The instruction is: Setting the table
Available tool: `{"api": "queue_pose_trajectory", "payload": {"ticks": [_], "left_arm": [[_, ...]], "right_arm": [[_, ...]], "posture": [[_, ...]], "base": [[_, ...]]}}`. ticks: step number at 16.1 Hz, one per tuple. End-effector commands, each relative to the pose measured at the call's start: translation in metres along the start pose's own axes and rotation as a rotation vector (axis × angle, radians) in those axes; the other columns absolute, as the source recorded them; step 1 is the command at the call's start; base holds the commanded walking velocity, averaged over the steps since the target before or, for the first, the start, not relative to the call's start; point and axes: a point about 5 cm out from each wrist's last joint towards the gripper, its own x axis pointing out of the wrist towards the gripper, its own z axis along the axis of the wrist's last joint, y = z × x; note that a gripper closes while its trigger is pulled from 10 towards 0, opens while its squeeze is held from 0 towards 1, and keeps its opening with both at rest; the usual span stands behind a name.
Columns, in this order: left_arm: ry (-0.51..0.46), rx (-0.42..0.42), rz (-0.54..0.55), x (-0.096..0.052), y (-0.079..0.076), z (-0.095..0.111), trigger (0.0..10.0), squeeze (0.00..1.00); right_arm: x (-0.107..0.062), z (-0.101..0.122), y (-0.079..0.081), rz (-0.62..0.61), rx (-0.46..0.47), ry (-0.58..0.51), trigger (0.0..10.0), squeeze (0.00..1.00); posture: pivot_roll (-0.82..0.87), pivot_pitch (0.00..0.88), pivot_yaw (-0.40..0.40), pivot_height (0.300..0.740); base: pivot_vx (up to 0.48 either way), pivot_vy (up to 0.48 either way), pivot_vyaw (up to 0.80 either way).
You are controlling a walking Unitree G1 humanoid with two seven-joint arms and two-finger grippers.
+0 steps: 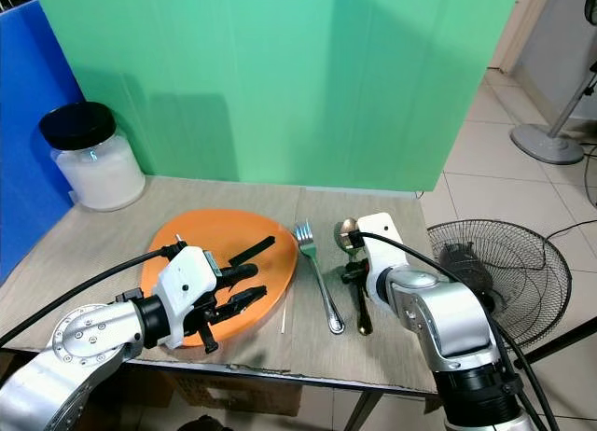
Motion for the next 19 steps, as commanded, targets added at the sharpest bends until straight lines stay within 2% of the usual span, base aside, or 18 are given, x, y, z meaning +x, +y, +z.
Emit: {"api": "queue_pose_trajectory", "payload": {"ticks": [1,7,10,12,13,14,15,19], "left_arm": [[0.008,0.006,-0.007,-0.001,-0.001,0.000,10.0,0.00],[0.005,0.014,-0.002,0.000,0.001,0.002,10.0,0.00],[0.001,0.017,0.007,0.000,0.002,0.002,10.0,0.00],[-0.014,0.023,0.047,0.000,0.007,0.005,10.0,0.00],[-0.014,0.023,0.050,0.000,0.007,0.005,10.0,0.00],[-0.034,0.015,0.082,-0.001,0.011,0.006,10.0,0.00],[-0.054,0.011,0.114,-0.001,0.014,0.008,10.0,0.00],[-0.139,-0.035,0.271,0.005,0.018,0.021,10.0,0.00]], "right_arm": [[0.001,-0.001,0.001,0.004,0.006,0.015,0.0,0.00],[0.000,0.001,0.002,0.017,0.029,-0.010,0.0,0.00],[-0.002,0.005,0.001,0.023,0.039,-0.072,0.0,0.00],[-0.013,0.023,-0.005,0.009,0.056,-0.234,0.0,0.00],[-0.015,0.024,-0.005,0.011,0.062,-0.248,0.0,0.00],[-0.031,0.046,-0.006,0.050,0.157,-0.429,0.0,0.00],[-0.049,0.058,-0.008,0.080,0.191,-0.585,0.0,0.00],[-0.083,0.052,0.004,0.115,0.234,-0.768,0.0,0.00]], "posture": [[0.08,0.000,0.009,0.740],[0.07,0.000,0.010,0.740],[0.08,0.000,0.008,0.740],[0.08,0.000,0.002,0.740],[0.08,0.000,0.002,0.740],[0.08,0.000,0.007,0.740],[0.08,0.000,0.010,0.740],[0.07,0.000,0.032,0.740]], "base": [[0.000,0.000,0.00],[0.000,0.000,0.00],[0.000,0.000,0.00],[0.000,0.000,0.00],[0.000,0.000,0.00],[0.000,0.000,0.00],[0.000,0.000,0.00],[0.000,0.000,0.00]]}}
